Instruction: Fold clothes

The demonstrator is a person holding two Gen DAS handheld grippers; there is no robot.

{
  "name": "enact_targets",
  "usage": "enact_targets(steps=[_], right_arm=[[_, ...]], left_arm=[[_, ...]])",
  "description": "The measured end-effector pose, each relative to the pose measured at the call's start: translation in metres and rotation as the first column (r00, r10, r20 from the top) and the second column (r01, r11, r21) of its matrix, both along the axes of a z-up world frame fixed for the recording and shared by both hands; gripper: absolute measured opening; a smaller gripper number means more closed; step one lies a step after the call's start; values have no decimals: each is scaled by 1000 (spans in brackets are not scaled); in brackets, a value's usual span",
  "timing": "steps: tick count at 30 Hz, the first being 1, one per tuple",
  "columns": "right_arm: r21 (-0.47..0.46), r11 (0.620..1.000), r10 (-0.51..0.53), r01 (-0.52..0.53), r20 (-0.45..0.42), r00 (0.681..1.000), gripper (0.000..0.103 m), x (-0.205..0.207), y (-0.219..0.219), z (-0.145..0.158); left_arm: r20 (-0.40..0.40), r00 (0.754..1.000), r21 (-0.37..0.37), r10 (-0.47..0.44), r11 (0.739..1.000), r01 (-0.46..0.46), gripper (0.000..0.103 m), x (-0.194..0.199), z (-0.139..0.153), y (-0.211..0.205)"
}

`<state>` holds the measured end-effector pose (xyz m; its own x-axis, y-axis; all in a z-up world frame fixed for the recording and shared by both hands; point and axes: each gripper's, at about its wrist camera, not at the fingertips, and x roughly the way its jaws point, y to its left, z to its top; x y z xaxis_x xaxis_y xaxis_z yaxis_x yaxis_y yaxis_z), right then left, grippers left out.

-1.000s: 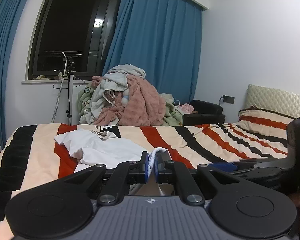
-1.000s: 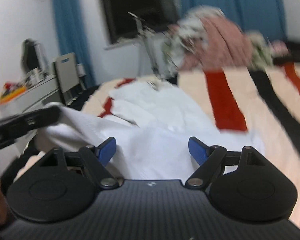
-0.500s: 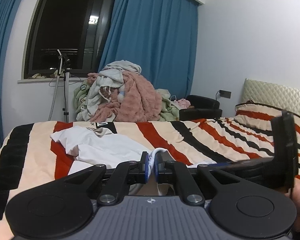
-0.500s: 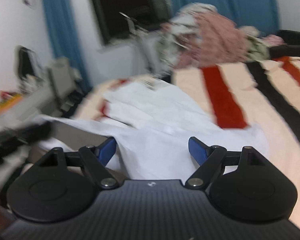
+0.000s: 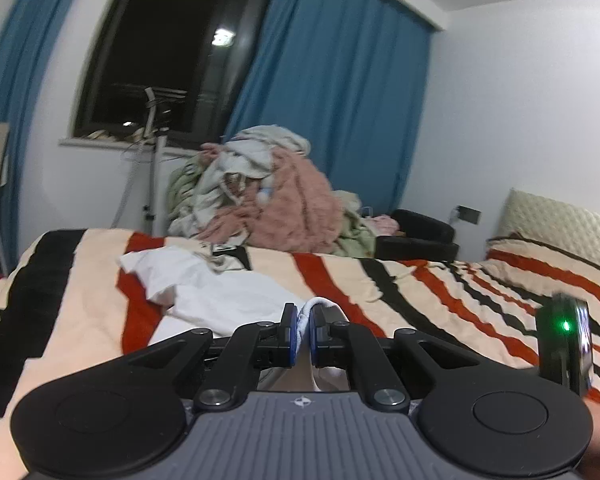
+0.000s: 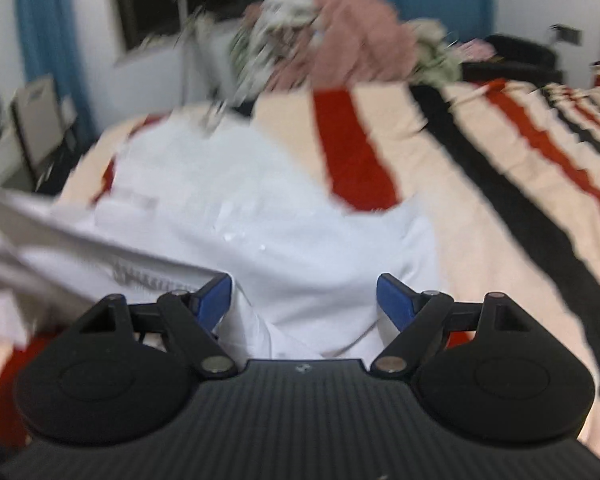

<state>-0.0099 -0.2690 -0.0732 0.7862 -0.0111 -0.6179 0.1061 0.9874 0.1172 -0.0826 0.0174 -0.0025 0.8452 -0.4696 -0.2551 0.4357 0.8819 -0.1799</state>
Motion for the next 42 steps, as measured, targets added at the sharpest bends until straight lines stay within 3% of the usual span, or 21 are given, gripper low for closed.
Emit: enact_targets(steps=[4,6,10,13,17,21,27,29,31,33,37,40,42], right_arm=[[-40,999,-25,26,26,999,81,-6,0,4],[-83,991,-95,106,127,987,81,-17,-4,16],[-67,971,-196,231,335,922,82,-46,-13,40],[-18,986,-150,164,323,934,82,-46,-13,38],[2,1000,1,-1,263,965,81,-38,1,32],[-19,991,135,-136,313,940,81,-46,18,38],[-23,943,315,-331,378,871,81,-57,43,46],[-77,926,371,-370,372,851,81,-56,58,47],[-103,930,364,-352,378,851,81,-52,66,47],[-48,946,313,-321,396,863,81,-48,61,48],[197,939,196,-283,372,907,83,-28,25,45],[300,905,197,-302,335,921,83,-18,15,39],[293,894,242,-339,321,916,83,-14,22,39]], left_arm=[[7,1000,-11,10,1000,-10,6,-2,2,2],[19,1000,-14,7,1000,-6,6,-4,3,1],[42,999,-20,0,1000,1,6,-8,6,0],[59,998,-25,-4,1000,6,6,-11,9,-1],[53,999,-22,-4,1000,5,6,-13,8,-3],[58,998,-17,-8,1000,9,6,-14,8,-4],[55,998,-15,-18,1000,18,6,-13,8,-5],[54,998,-12,-21,1000,22,6,-13,7,-5],[54,998,-8,-25,1000,25,6,-13,7,-6],[54,998,-4,-27,1000,27,6,-13,6,-7],[54,997,9,-46,999,46,6,-12,5,-10],[56,997,20,-54,998,53,6,-12,4,-12],[54,997,23,-56,998,55,6,-12,3,-12]])
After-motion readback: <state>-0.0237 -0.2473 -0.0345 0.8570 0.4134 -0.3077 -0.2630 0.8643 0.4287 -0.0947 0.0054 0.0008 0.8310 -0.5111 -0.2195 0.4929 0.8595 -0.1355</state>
